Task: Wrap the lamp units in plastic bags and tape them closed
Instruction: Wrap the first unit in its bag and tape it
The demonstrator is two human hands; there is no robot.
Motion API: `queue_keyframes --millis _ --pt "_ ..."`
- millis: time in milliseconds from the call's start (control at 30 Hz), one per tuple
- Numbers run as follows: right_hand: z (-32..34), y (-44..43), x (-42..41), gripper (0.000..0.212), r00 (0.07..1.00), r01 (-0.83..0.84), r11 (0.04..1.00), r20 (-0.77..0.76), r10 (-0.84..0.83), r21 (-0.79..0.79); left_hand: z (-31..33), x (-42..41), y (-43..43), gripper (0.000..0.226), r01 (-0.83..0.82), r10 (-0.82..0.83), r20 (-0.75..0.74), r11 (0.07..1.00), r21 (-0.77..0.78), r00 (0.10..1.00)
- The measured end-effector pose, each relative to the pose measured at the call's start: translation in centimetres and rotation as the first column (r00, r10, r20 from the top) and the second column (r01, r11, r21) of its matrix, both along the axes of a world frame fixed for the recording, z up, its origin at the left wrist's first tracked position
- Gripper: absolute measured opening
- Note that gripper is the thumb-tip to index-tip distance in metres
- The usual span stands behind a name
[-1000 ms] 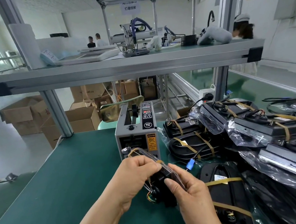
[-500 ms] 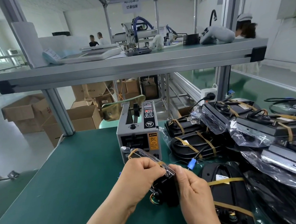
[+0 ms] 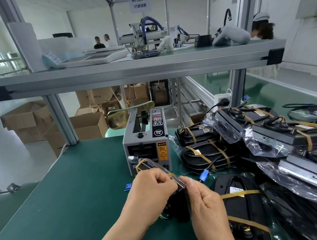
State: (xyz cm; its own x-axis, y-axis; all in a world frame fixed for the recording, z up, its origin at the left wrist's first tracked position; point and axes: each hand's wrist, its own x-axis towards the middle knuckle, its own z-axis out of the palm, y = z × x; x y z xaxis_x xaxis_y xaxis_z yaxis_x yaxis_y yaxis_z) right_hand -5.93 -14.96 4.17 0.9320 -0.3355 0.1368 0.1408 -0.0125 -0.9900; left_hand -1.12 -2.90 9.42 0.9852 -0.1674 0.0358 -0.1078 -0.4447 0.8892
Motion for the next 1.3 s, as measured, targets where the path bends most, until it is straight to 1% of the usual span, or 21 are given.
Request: queue_keyframes --millis 133,233,300,400,533,567,633,700,767,867,933,967,1033,1067,1167,1233,1300 --pt "0.0 0.0 -0.1 0.031 1.000 -0.016 1.000 0.004 0.016 0.005 -0.2 -0.3 -0.1 0.017 -0.009 0.009 0.017 1.000 0.020 1.000" --pt "0.1 0.0 -0.1 0.030 1.000 -0.018 1.000 0.006 0.018 0.009 -0.5 -0.5 -0.4 0.008 -0.054 0.054 0.026 0.998 0.018 0.998" --pt "0.1 -0.1 -0.1 0.029 1.000 -0.006 1.000 0.012 0.006 0.015 -0.9 -0.6 -0.5 0.017 -0.111 0.111 0.037 0.994 0.005 0.993" --pt "0.2 -0.1 -0.1 0.029 1.000 -0.019 1.000 0.005 0.019 0.007 -1.2 -0.4 -0.5 0.014 -0.154 0.156 0.047 0.987 -0.037 0.987" --pt "0.2 -0.2 0.0 0.030 1.000 -0.001 1.000 0.003 0.001 -0.003 -1.3 -0.1 -0.4 0.012 -0.135 0.138 0.062 0.990 -0.051 0.989" --pt "0.1 -0.3 0.0 0.031 1.000 0.002 1.000 0.005 -0.002 -0.001 -1.3 -0.1 -0.4 0.013 -0.125 0.129 0.062 0.991 -0.055 0.990" --pt "0.2 -0.3 -0.1 0.033 1.000 0.000 1.000 -0.002 0.000 0.002 -1.3 -0.3 -0.4 0.025 -0.103 0.107 0.063 0.993 -0.063 0.992" --pt "0.3 -0.3 -0.1 0.033 1.000 0.001 1.000 -0.008 -0.001 0.011 -1.3 -0.2 -0.3 0.028 -0.095 0.098 0.063 0.994 -0.051 0.993" --pt "0.4 -0.2 -0.1 0.031 1.000 0.011 1.000 -0.005 -0.011 0.021 -1.2 0.0 -0.2 0.023 -0.111 0.112 0.060 0.993 -0.028 0.992" --pt "0.4 -0.2 -0.2 0.026 1.000 0.009 1.000 -0.020 -0.008 0.016 -1.2 0.2 -0.2 0.019 -0.124 0.126 0.059 0.992 -0.037 0.990" --pt "0.3 -0.2 0.0 0.015 0.998 0.010 1.000 -0.057 -0.010 0.004 -1.2 0.1 -0.3 0.017 -0.124 0.128 0.061 0.990 -0.061 0.990" --pt "0.3 -0.2 0.2 0.017 0.997 0.003 1.000 -0.079 -0.002 0.003 -1.2 0.1 -0.3 0.016 -0.122 0.127 0.062 0.990 -0.074 0.990" --pt "0.2 0.0 0.6 0.029 0.995 0.004 0.999 -0.096 -0.007 -0.033 -1.3 0.2 -0.2 0.015 -0.120 0.125 0.062 0.989 -0.085 0.990" --pt "0.2 0.1 0.8 0.031 0.995 0.005 0.999 -0.098 -0.010 -0.053 -1.3 0.3 -0.1 0.016 -0.117 0.122 0.053 0.990 -0.083 0.991" --pt "0.4 -0.1 1.1 0.025 0.996 -0.023 0.996 -0.092 0.015 -0.085 -1.0 0.7 0.4 0.021 -0.089 0.090 0.005 0.990 -0.105 0.996" --pt "0.4 -0.5 1.1 0.024 0.996 -0.024 0.991 -0.088 0.012 -0.134 -0.6 1.2 1.0 0.020 -0.131 0.133 0.002 0.981 -0.146 0.991" --pt "0.5 -0.8 0.9 0.020 0.995 -0.020 0.990 -0.099 0.007 -0.138 -0.4 2.4 1.9 0.017 -0.256 0.266 0.009 0.936 -0.240 0.964"
